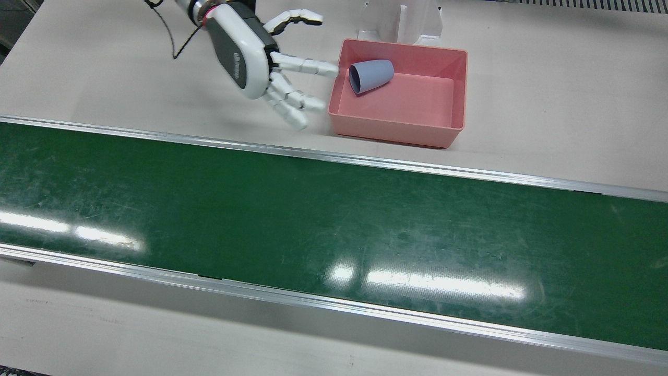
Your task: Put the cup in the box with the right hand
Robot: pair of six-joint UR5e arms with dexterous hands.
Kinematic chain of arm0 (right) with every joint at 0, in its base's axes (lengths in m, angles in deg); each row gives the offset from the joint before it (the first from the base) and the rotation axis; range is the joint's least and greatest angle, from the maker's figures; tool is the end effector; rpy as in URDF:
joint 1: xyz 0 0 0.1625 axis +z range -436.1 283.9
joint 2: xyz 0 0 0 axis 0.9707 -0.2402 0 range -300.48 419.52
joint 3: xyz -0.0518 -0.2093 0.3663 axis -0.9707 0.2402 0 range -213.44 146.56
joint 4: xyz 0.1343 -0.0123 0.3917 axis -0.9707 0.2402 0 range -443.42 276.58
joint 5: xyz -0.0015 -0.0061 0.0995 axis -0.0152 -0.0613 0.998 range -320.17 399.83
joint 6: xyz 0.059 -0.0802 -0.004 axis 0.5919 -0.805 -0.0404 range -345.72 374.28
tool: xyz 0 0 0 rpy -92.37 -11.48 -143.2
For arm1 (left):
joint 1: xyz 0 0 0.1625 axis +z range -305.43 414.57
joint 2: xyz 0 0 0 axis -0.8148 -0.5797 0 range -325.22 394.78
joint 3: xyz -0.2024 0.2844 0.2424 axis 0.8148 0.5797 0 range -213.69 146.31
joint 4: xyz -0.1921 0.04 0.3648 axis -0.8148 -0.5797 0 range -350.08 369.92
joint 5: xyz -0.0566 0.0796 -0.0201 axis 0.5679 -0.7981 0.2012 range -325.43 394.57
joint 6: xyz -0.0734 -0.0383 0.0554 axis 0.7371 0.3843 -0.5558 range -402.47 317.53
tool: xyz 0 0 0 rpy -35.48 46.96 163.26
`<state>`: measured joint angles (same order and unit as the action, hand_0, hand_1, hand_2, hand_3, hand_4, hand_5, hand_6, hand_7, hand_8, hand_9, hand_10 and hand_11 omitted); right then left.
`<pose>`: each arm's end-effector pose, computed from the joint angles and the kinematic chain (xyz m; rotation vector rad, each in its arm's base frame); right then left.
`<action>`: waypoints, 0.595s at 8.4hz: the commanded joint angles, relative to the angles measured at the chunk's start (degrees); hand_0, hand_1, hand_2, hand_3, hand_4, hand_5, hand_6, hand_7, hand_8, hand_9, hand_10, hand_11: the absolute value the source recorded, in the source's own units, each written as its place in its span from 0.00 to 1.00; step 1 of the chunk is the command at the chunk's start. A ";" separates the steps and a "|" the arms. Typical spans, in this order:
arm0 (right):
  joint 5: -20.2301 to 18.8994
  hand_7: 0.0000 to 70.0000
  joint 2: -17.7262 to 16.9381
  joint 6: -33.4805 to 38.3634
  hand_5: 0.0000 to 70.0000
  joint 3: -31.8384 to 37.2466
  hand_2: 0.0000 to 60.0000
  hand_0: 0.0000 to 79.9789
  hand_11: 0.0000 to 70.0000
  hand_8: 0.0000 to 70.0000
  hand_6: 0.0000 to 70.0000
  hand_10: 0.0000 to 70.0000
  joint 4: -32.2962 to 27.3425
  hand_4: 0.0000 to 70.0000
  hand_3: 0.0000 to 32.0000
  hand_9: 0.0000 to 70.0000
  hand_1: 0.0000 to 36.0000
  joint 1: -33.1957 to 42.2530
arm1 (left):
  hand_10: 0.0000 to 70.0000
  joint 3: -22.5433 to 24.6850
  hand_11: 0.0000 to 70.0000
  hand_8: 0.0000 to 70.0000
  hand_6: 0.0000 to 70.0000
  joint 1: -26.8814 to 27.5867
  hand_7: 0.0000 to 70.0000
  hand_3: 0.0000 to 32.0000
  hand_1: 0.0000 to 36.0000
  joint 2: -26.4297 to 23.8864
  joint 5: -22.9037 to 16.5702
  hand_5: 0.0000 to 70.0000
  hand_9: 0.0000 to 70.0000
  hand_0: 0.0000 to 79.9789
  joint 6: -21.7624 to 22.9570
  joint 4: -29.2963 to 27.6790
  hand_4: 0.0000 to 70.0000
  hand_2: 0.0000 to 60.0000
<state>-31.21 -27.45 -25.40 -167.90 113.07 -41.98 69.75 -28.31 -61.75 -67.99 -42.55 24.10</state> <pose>-0.2545 -0.3726 0.3348 -0.1101 -2.3292 1.1696 -0.0459 -0.5335 0.5402 -0.3455 2.1343 -1.9255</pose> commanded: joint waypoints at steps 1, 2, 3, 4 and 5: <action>-11.83 0.22 -1.36 9.07 0.06 18.55 0.35 0.59 0.10 0.00 0.07 0.05 -0.30 0.28 0.00 0.04 0.38 33.48 | 0.00 0.01 0.00 0.00 0.00 0.00 0.00 0.00 0.00 -0.07 0.00 0.00 0.00 0.00 0.00 0.06 0.00 0.00; -12.02 0.19 -1.53 9.35 0.06 23.23 0.36 0.59 0.09 0.00 0.07 0.05 -3.27 0.26 0.00 0.03 0.41 37.38 | 0.00 0.01 0.00 0.00 0.00 0.00 0.00 0.00 0.00 0.02 0.00 0.00 0.00 0.00 0.00 0.06 0.00 0.00; -11.85 0.19 -1.53 10.92 0.07 27.11 0.31 0.61 0.09 0.00 0.07 0.04 -4.43 0.26 0.00 0.03 0.43 38.38 | 0.00 -0.08 0.00 0.00 0.00 0.00 0.00 0.00 0.00 -0.06 0.00 0.00 0.00 0.00 0.00 0.06 0.00 0.00; -11.58 0.15 -1.36 12.94 0.07 29.41 0.54 0.60 0.08 0.00 0.06 0.04 -4.70 0.14 0.00 0.03 0.54 38.39 | 0.00 -0.25 0.00 0.00 0.00 0.00 0.00 0.00 0.00 -0.07 0.00 0.00 0.00 0.00 0.00 -0.03 0.00 0.00; -11.41 0.13 -1.27 13.39 0.07 29.87 0.34 0.61 0.08 0.00 0.05 0.04 -4.88 0.13 0.00 0.03 0.45 38.39 | 0.00 -0.43 0.00 0.00 0.00 0.00 0.00 0.00 0.00 0.02 0.00 0.00 0.00 0.00 0.00 -0.11 0.00 0.00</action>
<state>-42.82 -28.89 -14.29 -141.83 109.19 -4.80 69.62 -28.31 -61.79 -68.00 -42.56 24.13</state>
